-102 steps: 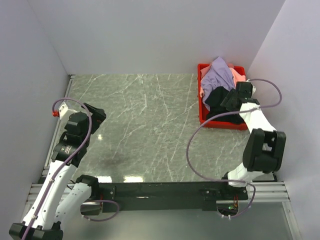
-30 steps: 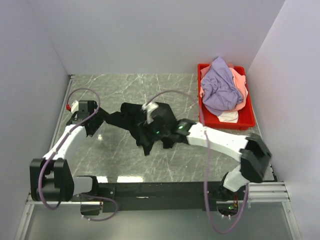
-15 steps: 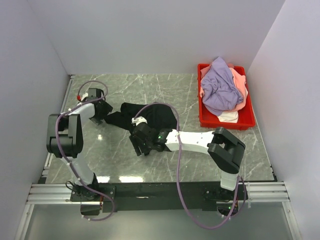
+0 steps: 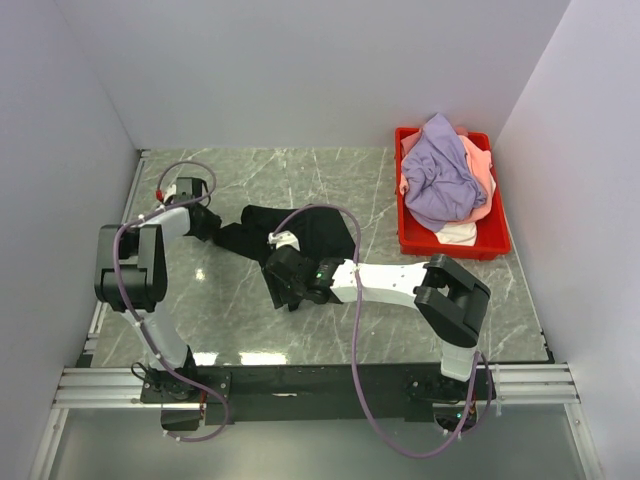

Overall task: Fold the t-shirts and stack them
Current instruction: Flatten the tshirt out

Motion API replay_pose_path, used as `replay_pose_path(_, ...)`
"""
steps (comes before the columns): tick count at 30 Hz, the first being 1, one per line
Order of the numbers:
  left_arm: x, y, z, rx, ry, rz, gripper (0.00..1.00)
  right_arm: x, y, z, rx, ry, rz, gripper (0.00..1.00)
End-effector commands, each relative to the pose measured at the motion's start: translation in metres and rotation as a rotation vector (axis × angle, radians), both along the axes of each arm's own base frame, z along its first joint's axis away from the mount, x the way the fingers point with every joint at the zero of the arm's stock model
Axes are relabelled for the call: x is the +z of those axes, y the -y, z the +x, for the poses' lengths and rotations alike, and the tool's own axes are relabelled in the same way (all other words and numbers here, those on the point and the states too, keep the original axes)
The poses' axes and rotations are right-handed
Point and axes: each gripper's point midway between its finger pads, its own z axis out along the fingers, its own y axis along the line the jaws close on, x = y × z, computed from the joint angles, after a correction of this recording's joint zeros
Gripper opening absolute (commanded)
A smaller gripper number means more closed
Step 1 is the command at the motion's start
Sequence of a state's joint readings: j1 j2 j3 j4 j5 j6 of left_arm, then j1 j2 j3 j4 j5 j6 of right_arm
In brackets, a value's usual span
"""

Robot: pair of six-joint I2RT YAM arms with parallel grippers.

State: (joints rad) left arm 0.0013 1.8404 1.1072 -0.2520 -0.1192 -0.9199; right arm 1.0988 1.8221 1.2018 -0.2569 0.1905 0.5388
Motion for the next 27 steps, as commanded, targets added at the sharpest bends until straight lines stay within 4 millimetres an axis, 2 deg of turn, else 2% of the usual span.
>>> replay_pose_path(1,-0.033,0.01,-0.045,-0.038,-0.145,-0.035,0.36,0.001,0.005,0.006,-0.042,0.009,0.001,0.67)
replay_pose_path(3,-0.034,0.01,-0.048,-0.047,-0.144,-0.032,0.26,0.0,0.006,0.006,-0.044,0.005,0.003,0.67)
replay_pose_path(5,-0.033,0.012,-0.047,-0.062,-0.136,-0.037,0.04,0.0,0.007,0.007,-0.047,0.007,0.006,0.66)
replay_pose_path(6,-0.033,0.013,-0.046,-0.073,-0.135,-0.038,0.01,0.0,0.008,0.006,-0.051,0.004,0.006,0.66)
replay_pose_path(9,-0.036,0.017,-0.048,-0.107,-0.133,-0.054,0.0,-0.001,0.012,0.007,-0.06,-0.003,-0.001,0.66)
replay_pose_path(11,-0.03,0.019,-0.047,-0.117,-0.104,-0.056,0.01,0.0,0.015,0.006,-0.062,-0.003,-0.005,0.66)
replay_pose_path(19,0.016,0.014,-0.063,-0.114,0.046,-0.024,0.01,-0.001,0.017,-0.003,-0.014,-0.024,-0.012,0.61)
replay_pose_path(27,0.047,0.008,-0.086,-0.078,0.135,0.005,0.01,-0.022,0.033,-0.003,-0.052,-0.036,-0.098,0.59)
